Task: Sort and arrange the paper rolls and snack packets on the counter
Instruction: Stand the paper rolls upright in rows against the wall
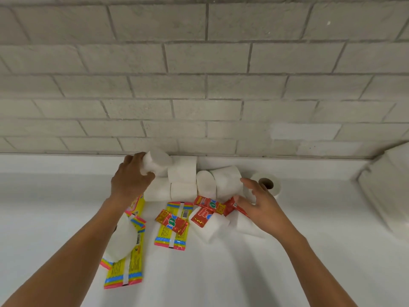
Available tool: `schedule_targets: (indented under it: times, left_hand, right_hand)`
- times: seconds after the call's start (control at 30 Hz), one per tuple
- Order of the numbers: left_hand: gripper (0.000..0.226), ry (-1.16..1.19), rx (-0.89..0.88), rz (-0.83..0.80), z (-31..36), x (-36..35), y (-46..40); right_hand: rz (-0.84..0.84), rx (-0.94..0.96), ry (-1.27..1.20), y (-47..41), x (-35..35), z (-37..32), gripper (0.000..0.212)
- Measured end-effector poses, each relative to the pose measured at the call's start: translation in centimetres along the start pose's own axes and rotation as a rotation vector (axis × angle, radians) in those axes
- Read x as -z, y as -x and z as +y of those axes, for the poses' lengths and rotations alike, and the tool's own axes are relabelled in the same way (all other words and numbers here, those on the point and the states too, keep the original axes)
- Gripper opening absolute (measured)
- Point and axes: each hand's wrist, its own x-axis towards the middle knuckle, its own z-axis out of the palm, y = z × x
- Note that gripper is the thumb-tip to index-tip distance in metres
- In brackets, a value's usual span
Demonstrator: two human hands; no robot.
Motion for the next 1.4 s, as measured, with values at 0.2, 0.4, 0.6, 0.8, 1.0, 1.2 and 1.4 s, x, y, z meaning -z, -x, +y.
schedule_targets:
  times: [0.2, 0.4, 0.6, 0.8, 1.0, 1.2, 1.4]
  left_hand:
    - [0.066, 0.395, -0.042, 0.025, 7.2, 0.8, 5.1]
    - [0.057, 0.747, -0.099, -0.217, 15.7, -0.3, 10.9]
    - [0.056, 0.832, -0.138, -0.408, 21.6, -4.0, 14.4]
    - [0.061, 0.802, -0.186, -0.51, 26.9, -8.8, 16.5]
    - [0.067, 0.648, -0.217, -0.507, 30.9, -12.6, 17.3]
    - [0.057, 0.59, -0.193, -0.435, 32.2, -14.4, 16.7]
    - [0.052, 0.539, -0.168, -0.4, 32.0, -15.7, 15.6]
  right_hand:
    - [-0.043, 0.048, -0.061, 0.2, 1.3, -0.5, 0.058]
    - [-0.082, 0.11, -0.308, 1.7, 5.1, 0.0, 0.083]
    - [-0.115, 0.153, -0.425, 3.6, 9.7, 2.9, 0.075]
    - [-0.077, 0.098, -0.48, 5.7, 14.1, 8.2, 0.057]
    - [0.065, 0.002, -0.497, 5.9, 16.8, 14.0, 0.053]
    - [0.284, -0.122, -0.46, 3.1, 19.0, 19.2, 0.047]
    - [0.405, -0.218, -0.305, -1.8, 20.2, 22.8, 0.065]
